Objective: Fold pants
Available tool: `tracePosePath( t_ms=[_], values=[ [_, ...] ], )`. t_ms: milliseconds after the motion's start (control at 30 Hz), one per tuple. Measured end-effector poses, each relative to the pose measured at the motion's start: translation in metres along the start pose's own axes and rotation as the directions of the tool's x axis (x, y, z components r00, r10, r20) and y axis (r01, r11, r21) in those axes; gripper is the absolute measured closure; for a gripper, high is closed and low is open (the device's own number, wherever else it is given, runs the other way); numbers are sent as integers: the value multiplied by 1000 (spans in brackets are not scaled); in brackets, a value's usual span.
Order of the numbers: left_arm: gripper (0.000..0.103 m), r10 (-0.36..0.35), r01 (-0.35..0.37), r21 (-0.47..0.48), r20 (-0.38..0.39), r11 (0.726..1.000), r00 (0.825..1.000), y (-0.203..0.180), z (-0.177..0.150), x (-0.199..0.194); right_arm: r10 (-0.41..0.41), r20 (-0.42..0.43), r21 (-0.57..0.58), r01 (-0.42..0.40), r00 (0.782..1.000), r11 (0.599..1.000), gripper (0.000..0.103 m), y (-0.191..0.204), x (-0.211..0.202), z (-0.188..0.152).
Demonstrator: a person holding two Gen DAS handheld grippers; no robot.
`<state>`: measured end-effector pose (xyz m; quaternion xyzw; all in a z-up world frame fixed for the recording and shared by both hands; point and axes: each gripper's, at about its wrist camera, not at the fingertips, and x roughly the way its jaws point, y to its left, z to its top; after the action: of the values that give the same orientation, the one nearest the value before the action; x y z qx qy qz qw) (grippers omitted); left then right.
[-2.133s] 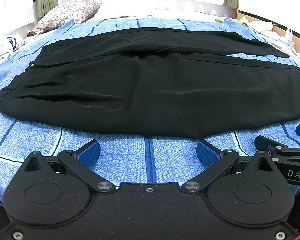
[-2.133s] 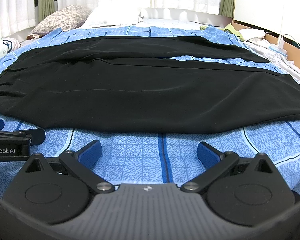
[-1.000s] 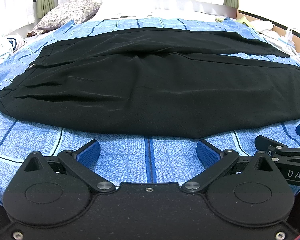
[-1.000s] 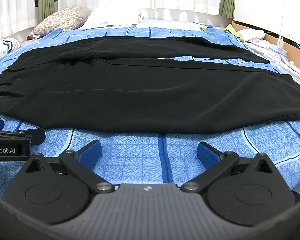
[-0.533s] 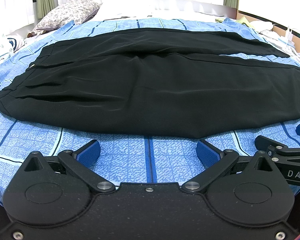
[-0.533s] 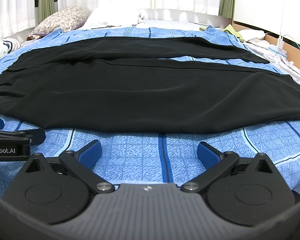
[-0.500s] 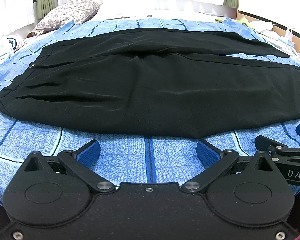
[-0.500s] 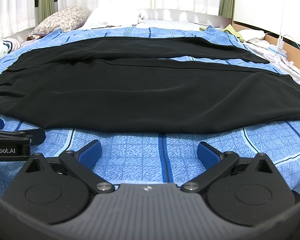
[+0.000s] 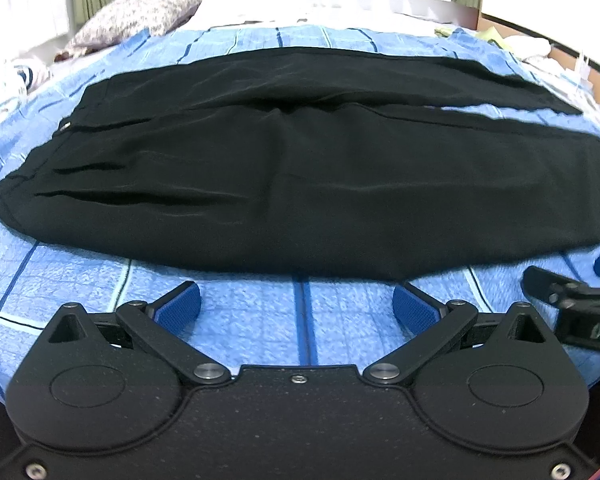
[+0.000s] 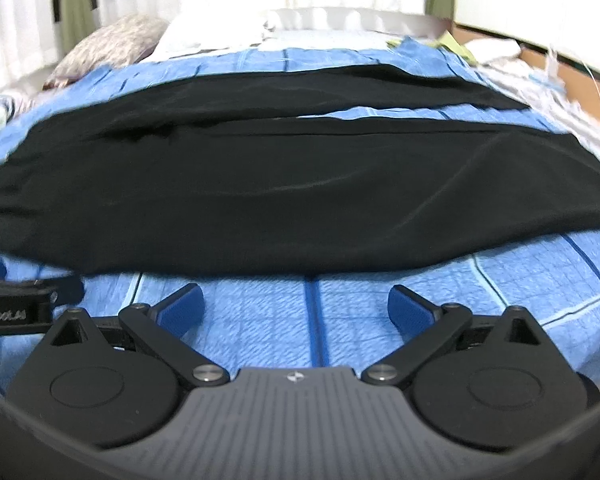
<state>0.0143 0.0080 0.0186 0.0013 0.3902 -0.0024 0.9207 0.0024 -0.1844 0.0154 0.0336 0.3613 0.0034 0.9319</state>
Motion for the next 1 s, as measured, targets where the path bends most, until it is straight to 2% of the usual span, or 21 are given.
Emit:
tracePosePath(
  t_ms=[100,133,200,267,333,467,533,633,733,833,867,933,967,1000],
  values=[
    [0,-24,25,-76,20,997,1000,23,12,-3,12,28,97,-15,1000,995,0,-25,-4,11],
    [0,-23,26,-109,33,994,999,34,16,-5,-7,42,127,1,999,992,0,-36,-5,16],
    [0,2,9,-180,62,984,998,57,25,-6,-77,70,173,64,995,983,0,-60,-5,24],
    [0,65,-44,-247,78,968,995,84,35,-5,-159,100,219,134,982,966,0,-88,-6,31],
    [0,137,-109,-284,83,953,987,110,44,-2,-241,120,298,197,963,934,0,-126,-8,41],
    [1,273,-242,-329,48,913,961,154,56,11,-334,95,478,251,938,842,4,-202,-9,50],
    [2,307,-279,-354,25,893,951,173,61,19,-382,73,548,283,921,787,6,-236,-9,48],
    [3,327,-308,-399,-19,864,945,197,62,32,-435,34,604,328,900,726,11,-272,-3,43],
    [3,325,-314,-431,-48,846,944,207,62,46,-437,41,636,314,899,705,14,-298,3,36],
    [2,342,-333,-418,-56,845,938,207,63,57,-441,49,632,314,896,708,15,-309,15,43],
    [1,352,-346,-406,-60,846,934,207,65,61,-451,43,625,328,891,708,19,-313,21,46],
    [2,366,-364,-396,-75,843,928,208,68,70,-480,25,612,366,877,701,34,-315,27,49],
    [5,379,-377,-392,-76,839,922,207,68,71,-505,15,595,398,863,698,47,-313,29,50],
    [14,396,-394,-379,-76,837,915,204,69,71,-534,3,572,436,846,695,67,-311,30,53]
  ],
)
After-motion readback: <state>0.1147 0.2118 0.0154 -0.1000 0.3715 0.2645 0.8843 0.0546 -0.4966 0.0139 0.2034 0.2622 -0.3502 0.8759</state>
